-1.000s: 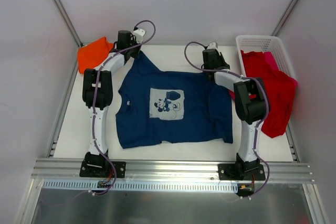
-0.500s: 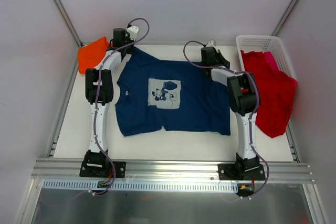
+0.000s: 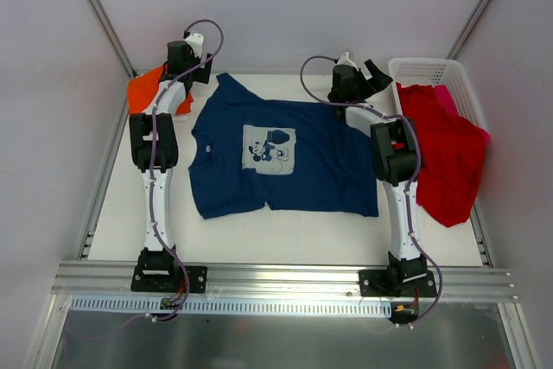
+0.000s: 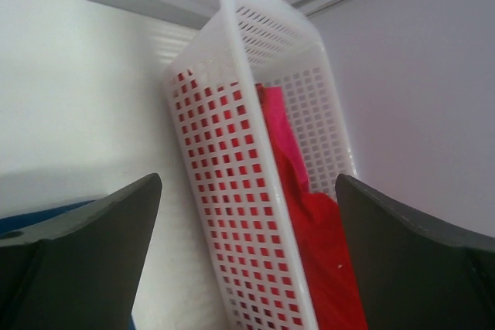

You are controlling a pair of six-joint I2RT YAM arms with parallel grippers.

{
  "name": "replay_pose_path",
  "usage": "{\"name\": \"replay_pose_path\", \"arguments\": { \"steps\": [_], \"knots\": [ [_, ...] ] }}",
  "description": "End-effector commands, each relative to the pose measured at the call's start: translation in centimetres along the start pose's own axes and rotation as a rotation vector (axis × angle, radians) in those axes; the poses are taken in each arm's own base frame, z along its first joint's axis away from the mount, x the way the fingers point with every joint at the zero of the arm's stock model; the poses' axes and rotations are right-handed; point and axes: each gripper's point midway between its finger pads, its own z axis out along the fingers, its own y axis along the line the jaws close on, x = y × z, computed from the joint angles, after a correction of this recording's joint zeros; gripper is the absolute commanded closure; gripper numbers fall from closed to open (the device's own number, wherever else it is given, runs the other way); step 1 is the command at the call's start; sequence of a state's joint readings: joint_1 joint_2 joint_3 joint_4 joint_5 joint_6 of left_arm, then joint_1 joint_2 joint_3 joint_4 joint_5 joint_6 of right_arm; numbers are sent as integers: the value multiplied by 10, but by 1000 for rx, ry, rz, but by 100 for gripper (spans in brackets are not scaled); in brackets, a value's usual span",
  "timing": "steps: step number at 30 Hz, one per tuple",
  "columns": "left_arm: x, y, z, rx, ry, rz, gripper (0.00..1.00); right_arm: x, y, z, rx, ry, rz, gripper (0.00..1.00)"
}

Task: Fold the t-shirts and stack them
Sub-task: Flatten out the tshirt

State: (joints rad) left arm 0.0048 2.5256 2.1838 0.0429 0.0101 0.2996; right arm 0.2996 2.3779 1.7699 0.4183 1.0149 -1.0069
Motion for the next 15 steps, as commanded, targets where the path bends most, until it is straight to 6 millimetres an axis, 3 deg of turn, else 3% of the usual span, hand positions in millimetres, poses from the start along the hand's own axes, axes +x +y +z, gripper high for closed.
{"name": "replay_pose_path", "arguments": {
  "steps": [1, 3, 5, 6, 7, 8, 9, 10, 11, 12, 13, 15],
  "knots": [
    [-98, 26, -55, -88, -177, -52, 1, -49, -88, -30, 147, -84, 130, 1],
    [-118, 19, -80, -88, -206, -57, 1, -60, -99, -50, 143, -121, 151, 1],
    [-129, 4, -98, -65, -223, -54, 1, -82, -116, -81, 109, -187, 240, 0],
    [-139, -18, -115, -35, -236, -45, 1, -82, -107, -92, 41, -185, 192, 0],
    [-141, -26, -123, -47, -232, -42, 1, -107, -101, -119, -94, -282, 203, 0],
    [-146, -36, -133, -48, -239, -41, 1, -117, -85, -135, -226, -302, 312, 0],
    [-150, -45, -150, -47, -241, -38, 1, -115, -71, -155, -396, -273, 256, 1],
    [-152, -67, -162, -45, -231, -34, 1, -134, -49, -186, -621, -331, 293, 1],
    [-155, -78, -173, -39, -227, -28, 1, -140, -40, -204, -747, -286, 432, 1],
    [-156, -86, -192, -36, -222, -26, 1, -149, -42, -225, -867, -271, 458, 6],
    [-152, -109, -205, 0, -198, -24, 1, -161, -26, -259, -1084, -300, 476, 9],
    [-145, -118, -238, 6, -171, -52, 1, -177, -4, -310, -1376, -315, 534, 12]
  ]
}}
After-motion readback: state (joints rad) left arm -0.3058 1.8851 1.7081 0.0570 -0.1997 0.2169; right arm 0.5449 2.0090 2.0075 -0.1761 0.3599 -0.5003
